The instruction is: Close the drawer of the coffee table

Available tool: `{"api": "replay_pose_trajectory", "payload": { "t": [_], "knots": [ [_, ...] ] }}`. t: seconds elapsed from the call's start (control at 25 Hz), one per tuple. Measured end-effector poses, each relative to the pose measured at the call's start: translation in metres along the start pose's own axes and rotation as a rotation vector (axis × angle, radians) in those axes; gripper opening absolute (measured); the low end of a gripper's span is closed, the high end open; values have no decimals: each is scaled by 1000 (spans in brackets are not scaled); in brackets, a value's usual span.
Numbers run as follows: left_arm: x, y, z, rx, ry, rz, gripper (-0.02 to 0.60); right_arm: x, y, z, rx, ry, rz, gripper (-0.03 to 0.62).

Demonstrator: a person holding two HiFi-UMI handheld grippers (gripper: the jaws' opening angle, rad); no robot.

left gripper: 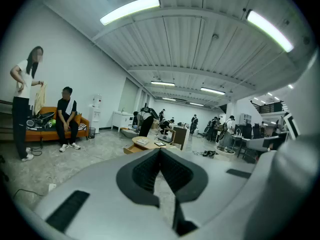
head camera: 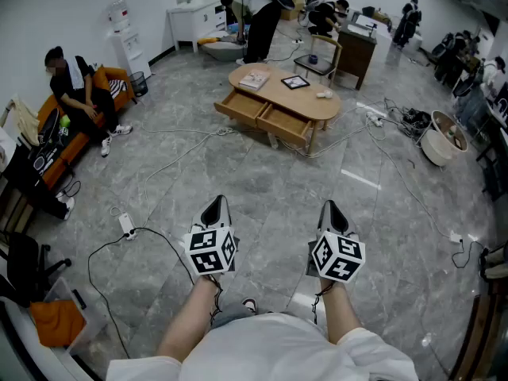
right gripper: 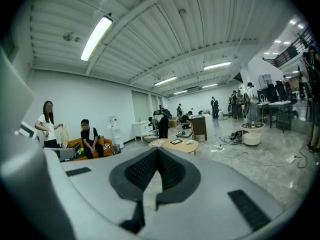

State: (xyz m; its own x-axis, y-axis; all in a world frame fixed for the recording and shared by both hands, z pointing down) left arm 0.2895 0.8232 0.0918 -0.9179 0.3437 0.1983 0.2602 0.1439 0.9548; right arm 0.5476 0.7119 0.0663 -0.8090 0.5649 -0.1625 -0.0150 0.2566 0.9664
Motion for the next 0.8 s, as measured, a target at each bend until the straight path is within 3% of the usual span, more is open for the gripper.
{"api": "replay_pose_trajectory", "payload": {
  "t": [0.68,0.8],
  "knots": [
    [-6,-6,10,-18,31,-18,1,9,4,6,-16,-40,-33,2],
    [-10,-7,12,-21,44,-19,37,9,4,9,-18,-50,-39,49]
  ]
}}
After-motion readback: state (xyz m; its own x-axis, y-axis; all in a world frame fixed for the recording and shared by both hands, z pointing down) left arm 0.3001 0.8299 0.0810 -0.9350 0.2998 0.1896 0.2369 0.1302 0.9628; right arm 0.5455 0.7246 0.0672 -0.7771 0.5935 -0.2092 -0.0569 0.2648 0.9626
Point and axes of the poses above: the fingertips, and each gripper's own axes: z backward along the fingers, x to its left, y out of its underside, the point moved 3 cm from there along z, backward along the fingers, and after that the axes turned 4 degrees about -y, right-handed, at the moved point
